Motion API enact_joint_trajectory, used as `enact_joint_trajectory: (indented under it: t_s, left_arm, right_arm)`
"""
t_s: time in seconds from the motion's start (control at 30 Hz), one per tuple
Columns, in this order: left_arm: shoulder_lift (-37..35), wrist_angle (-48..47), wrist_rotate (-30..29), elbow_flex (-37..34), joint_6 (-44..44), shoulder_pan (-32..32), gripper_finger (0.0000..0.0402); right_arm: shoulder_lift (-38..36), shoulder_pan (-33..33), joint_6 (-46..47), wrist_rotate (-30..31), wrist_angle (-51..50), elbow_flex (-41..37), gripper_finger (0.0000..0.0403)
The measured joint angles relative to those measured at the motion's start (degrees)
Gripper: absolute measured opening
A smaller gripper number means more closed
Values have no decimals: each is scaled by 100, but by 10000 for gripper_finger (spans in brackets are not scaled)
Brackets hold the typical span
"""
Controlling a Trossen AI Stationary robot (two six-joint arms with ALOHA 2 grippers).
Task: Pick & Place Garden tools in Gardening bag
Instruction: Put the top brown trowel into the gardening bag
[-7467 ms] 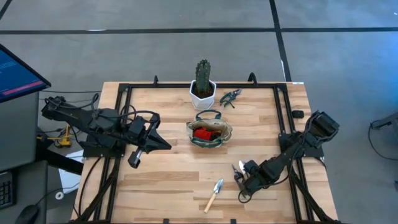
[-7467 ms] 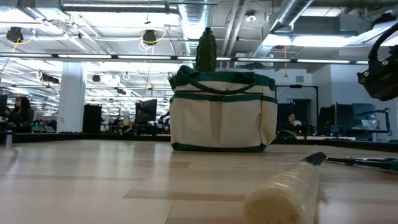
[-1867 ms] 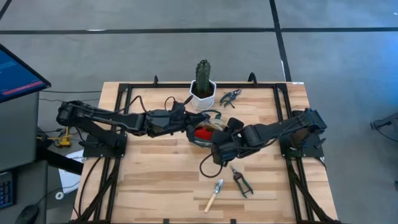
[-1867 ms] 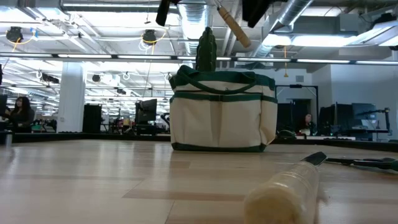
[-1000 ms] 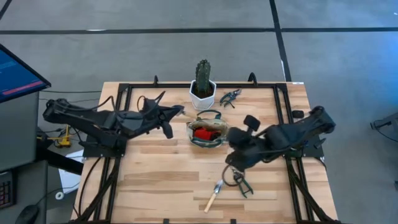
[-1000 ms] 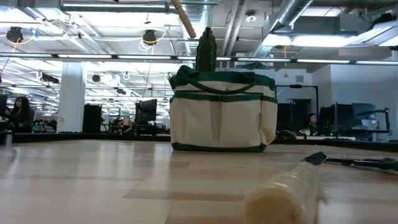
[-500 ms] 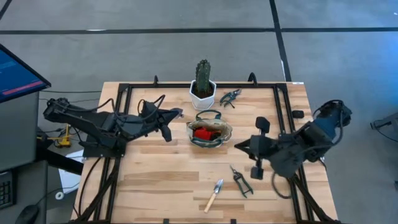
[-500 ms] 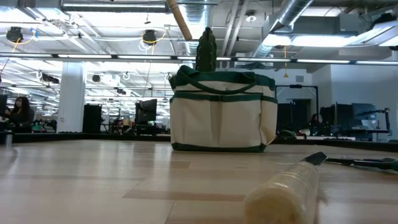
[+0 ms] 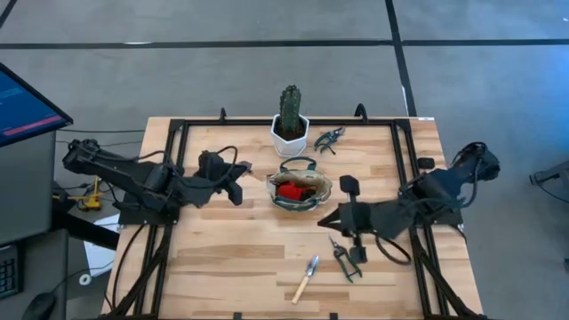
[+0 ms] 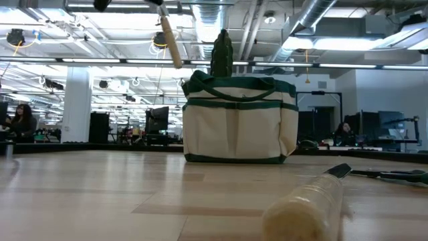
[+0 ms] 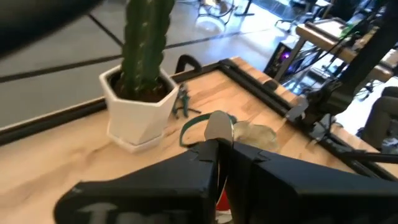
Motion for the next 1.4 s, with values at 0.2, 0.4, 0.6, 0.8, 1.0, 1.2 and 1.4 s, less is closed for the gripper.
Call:
enact_joint_trajectory:
  t_s: [0.2, 0.4, 0.6, 0.8, 1.0, 1.2, 1.4]
  left_arm:
    - [43, -431, -148, 0, -486, -40, 1]
    - [308, -500, -104, 0, -553, 135, 1]
    - [725, -506, 485, 0, -629, 493, 1]
    - [1074, -351, 653, 0, -682, 684, 1]
    - [1102, 215, 805, 0, -512, 727, 1]
    - [1102, 425, 856, 0, -501, 751, 1]
    - [1246, 573, 856, -2, -490, 874, 1]
  right_arm:
    - [-447, -217, 96, -475, 1118, -1077, 0]
    - [-916, -143, 249, -488, 1904, -1882, 0]
    - [-1191, -41, 647, -461, 1928, -2222, 0]
    - [-1199, -34, 649, -419, 1924, -2230, 0]
    - [-1199, -103, 615, -404, 1918, -2230, 0]
    - [-1199, -136, 563, -402, 1917, -2230, 0]
    - [-1197, -136, 500, -403, 1913, -2228, 0]
